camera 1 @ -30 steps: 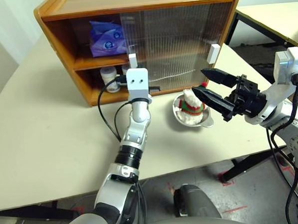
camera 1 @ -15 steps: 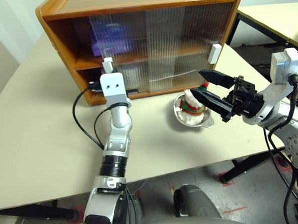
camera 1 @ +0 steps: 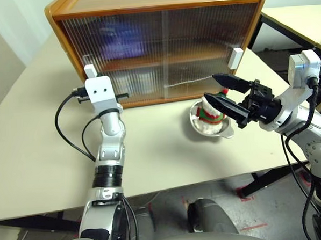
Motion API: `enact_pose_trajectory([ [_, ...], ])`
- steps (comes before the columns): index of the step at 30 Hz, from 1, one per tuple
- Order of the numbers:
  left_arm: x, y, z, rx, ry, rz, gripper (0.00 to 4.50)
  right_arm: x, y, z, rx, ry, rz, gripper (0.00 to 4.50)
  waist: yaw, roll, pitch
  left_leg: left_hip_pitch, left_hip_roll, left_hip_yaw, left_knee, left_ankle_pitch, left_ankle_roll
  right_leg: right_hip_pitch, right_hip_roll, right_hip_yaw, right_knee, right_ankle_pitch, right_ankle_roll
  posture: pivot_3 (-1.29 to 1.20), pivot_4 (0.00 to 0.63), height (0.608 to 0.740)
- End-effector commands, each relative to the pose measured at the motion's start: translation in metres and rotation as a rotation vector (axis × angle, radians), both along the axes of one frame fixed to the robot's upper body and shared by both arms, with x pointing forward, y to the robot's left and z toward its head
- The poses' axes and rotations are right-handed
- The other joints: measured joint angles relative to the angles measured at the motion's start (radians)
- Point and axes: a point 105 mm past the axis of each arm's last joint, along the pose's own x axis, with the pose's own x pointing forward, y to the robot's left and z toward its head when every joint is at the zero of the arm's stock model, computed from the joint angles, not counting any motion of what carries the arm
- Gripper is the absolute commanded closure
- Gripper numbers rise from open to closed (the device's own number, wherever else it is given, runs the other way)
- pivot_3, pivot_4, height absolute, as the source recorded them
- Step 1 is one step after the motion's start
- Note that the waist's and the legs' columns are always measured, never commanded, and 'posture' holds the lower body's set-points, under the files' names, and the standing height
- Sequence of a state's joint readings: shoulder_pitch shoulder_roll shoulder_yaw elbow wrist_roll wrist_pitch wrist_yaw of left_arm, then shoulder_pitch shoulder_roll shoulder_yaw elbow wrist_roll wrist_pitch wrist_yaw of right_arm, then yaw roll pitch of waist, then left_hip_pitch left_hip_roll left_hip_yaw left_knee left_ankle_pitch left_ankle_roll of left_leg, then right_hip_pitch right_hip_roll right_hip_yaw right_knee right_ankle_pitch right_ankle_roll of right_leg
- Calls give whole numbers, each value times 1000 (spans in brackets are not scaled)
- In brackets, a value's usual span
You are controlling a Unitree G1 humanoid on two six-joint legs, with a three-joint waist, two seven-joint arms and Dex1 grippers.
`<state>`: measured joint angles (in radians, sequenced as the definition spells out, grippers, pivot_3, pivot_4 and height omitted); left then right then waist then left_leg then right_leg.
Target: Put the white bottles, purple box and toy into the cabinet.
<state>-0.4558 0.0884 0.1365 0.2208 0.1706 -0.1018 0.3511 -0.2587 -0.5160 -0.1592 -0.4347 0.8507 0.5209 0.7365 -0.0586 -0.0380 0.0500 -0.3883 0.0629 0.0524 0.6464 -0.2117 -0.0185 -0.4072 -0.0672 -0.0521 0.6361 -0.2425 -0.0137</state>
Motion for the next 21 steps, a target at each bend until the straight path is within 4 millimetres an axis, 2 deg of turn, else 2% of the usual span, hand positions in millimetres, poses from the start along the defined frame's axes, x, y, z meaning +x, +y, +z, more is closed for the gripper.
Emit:
enact_pose_trajectory([
  [1,-4,2,-1,5,2,31,4469,0,3,1,0,-12,12,0,3,0,0,0,0,0,0,0,0,0,0,0,0,0,0,-65,0,740],
  [4,-4,1,-1,3,1,16,4469,1,3,1,1,-13,13,0,3,0,0,0,0,0,0,0,0,0,0,0,0,0,0,-64,0,740],
  [6,-2,-12,4,-4,-24,-79,4469,2,3,2,1,-16,14,0,4,0,0,0,0,0,0,0,0,0,0,0,0,0,0,-64,0,740],
  [10,-1,-51,15,-51,-81,-349,4469,3,3,3,1,-17,13,0,18,0,0,0,0,1,0,0,0,0,0,0,0,0,0,-66,0,740],
  [12,-9,-83,25,-57,-117,-581,4469,3,3,3,1,-19,11,0,22,0,0,0,0,1,1,0,0,0,0,0,0,0,-1,-68,0,740],
  [14,-16,-98,32,-53,-135,-720,4469,3,3,3,1,-20,8,0,23,0,0,0,0,1,0,0,0,0,0,0,0,0,-1,-70,0,740],
  [17,-21,-105,42,-62,-149,-869,3891,3,2,3,2,-21,3,0,19,0,-1,0,0,1,0,0,0,0,0,0,0,0,-1,-75,0,740],
  [19,-23,-106,44,-71,-136,-1011,3139,4,0,3,3,-20,-9,0,14,1,-1,0,0,1,0,0,0,0,1,1,0,0,-1,-76,0,740],
  [21,-19,-99,44,-71,-114,-1081,2380,4,-1,2,4,-19,-20,0,11,2,-2,1,1,1,0,0,0,0,2,1,1,0,-1,-83,0,740],
])
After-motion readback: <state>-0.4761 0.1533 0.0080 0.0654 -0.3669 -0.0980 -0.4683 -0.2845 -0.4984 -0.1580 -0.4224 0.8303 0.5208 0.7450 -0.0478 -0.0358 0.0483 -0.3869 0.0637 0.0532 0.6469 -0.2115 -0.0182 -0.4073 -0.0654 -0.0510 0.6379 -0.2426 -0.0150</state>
